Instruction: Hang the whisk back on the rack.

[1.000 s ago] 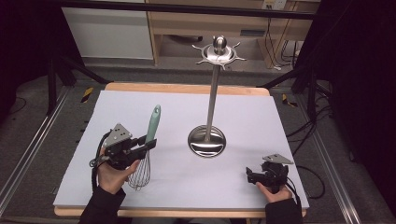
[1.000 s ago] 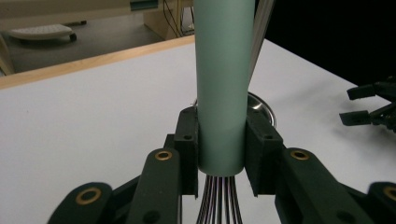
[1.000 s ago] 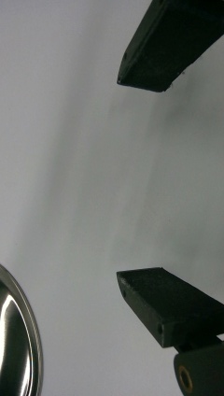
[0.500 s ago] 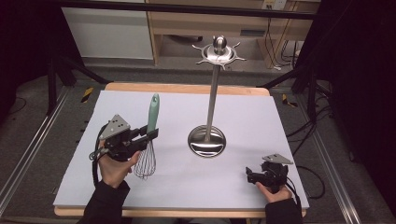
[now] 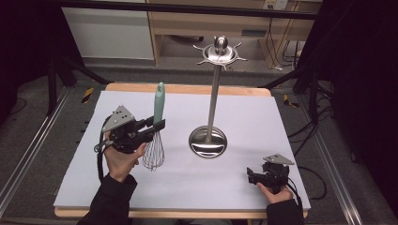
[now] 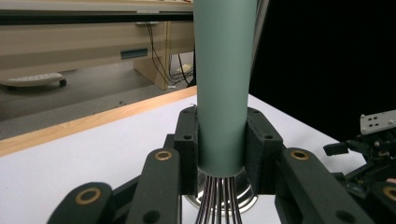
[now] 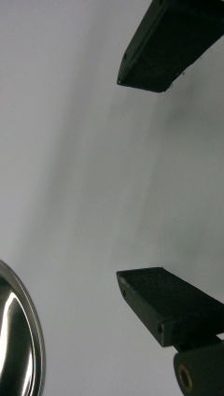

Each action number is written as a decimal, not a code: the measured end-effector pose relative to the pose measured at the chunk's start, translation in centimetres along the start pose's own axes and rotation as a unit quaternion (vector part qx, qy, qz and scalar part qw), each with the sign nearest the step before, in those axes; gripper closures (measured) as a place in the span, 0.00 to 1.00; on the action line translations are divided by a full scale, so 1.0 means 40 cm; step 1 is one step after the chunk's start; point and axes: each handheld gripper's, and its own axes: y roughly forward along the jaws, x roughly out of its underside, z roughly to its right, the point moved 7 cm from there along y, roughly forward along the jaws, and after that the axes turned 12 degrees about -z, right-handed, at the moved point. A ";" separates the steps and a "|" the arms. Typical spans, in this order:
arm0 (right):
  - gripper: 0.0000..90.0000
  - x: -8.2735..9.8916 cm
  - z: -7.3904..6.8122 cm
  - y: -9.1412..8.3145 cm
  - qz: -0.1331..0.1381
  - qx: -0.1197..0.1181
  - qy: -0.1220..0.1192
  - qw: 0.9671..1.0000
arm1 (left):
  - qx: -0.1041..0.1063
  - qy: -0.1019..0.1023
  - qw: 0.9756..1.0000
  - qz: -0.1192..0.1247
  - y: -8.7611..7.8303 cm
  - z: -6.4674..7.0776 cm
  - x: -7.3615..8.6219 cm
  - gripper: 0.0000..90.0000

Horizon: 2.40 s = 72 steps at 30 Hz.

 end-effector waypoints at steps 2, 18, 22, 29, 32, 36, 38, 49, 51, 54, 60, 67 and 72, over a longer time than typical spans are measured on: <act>0.08 -0.001 -0.001 0.000 0.000 -0.002 0.001 1.000 | 0.001 0.002 1.000 0.004 0.001 0.003 -0.010 0.76; 0.08 -0.002 -0.003 0.002 -0.001 -0.001 0.001 1.000 | 0.017 0.024 0.999 0.019 0.013 0.029 -0.077 0.76; 0.08 -0.002 -0.003 0.002 -0.001 -0.001 0.001 1.000 | 0.020 0.026 0.999 0.021 0.017 0.034 -0.091 0.76; 0.08 -0.002 -0.002 0.002 -0.001 -0.001 0.002 1.000 | 0.024 0.034 0.999 0.027 0.024 0.045 -0.115 0.76; 0.08 -0.002 -0.002 0.002 -0.001 -0.002 0.001 1.000 | 0.028 0.036 0.999 0.028 0.031 0.051 -0.124 0.76; 0.08 -0.003 -0.001 0.003 -0.001 -0.001 0.001 1.000 | 0.030 0.040 0.998 0.030 0.038 0.059 -0.136 0.76; 0.08 -0.002 -0.002 0.003 -0.001 -0.001 0.002 1.000 | 0.031 0.044 0.998 0.032 0.040 0.064 -0.142 0.76; 0.08 -0.002 -0.002 0.003 -0.001 -0.002 0.003 1.000 | 0.043 0.050 0.997 0.032 0.052 0.078 -0.170 0.76; 0.08 -0.002 -0.002 0.003 -0.002 -0.002 0.003 1.000 | 0.046 0.053 0.997 0.031 0.056 0.081 -0.174 0.76; 0.08 -0.002 -0.002 0.003 -0.002 -0.003 0.003 1.000 | 0.050 0.058 0.997 0.027 0.062 0.087 -0.179 0.76; 0.08 -0.003 -0.001 0.003 -0.001 -0.002 0.002 1.000 | 0.051 0.067 0.996 0.020 0.075 0.096 -0.186 0.76; 0.08 -0.003 -0.001 0.003 -0.001 -0.003 0.003 1.000 | 0.049 0.065 0.997 0.015 0.088 0.092 -0.193 0.76; 0.08 -0.003 -0.001 0.003 -0.001 -0.004 0.003 1.000 | 0.050 0.062 0.997 0.013 0.097 0.091 -0.195 0.76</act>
